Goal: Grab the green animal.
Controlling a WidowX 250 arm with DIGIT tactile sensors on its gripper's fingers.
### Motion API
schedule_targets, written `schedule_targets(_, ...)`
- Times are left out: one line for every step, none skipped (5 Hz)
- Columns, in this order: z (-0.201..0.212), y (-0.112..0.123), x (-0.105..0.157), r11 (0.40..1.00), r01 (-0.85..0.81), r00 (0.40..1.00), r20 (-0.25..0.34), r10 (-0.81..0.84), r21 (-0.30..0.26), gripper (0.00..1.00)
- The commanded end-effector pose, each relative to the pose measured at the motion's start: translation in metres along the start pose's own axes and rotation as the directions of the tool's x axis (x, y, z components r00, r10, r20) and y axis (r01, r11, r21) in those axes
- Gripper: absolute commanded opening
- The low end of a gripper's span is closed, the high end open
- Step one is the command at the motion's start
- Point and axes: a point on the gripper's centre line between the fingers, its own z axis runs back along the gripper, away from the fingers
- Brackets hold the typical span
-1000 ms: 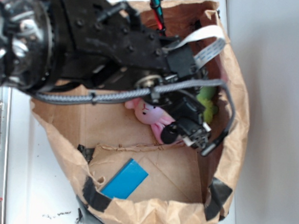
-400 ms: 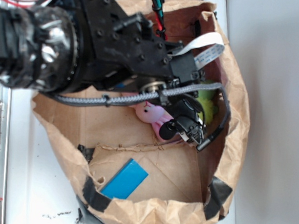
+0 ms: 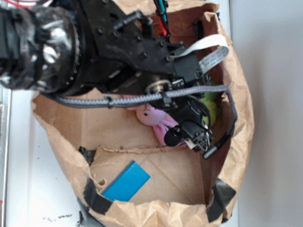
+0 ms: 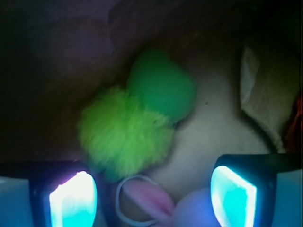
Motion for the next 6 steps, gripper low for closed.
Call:
schedule_targets(0.022, -0.020, 0.023, 0.999, -0.009, 0.998, 0.055, 0.011, -0.051, 1.00)
schedule_targets(0.018, -0.030, 0.029, 0.998, -0.032, 0.998, 0.051, 0.035, -0.052, 1.00)
schedule_targets(0.005, -0.039, 0.033, 0.999, -0.046, 0.997, 0.060, 0.047, -0.015, 1.00)
schedule_targets(-0.006, -0.035, 0.029, 1.000, -0.016, 0.995, 0.102, 0.015, 0.011, 1.00)
schedule_targets(-0.015, -0.025, 0.018, 0.998, 0.036, 0.994, 0.100, -0.040, 0.042, 1.00)
schedule_targets(-0.024, -0.013, -0.001, 0.990, 0.118, 0.986, 0.107, -0.126, 0.082, 1.00)
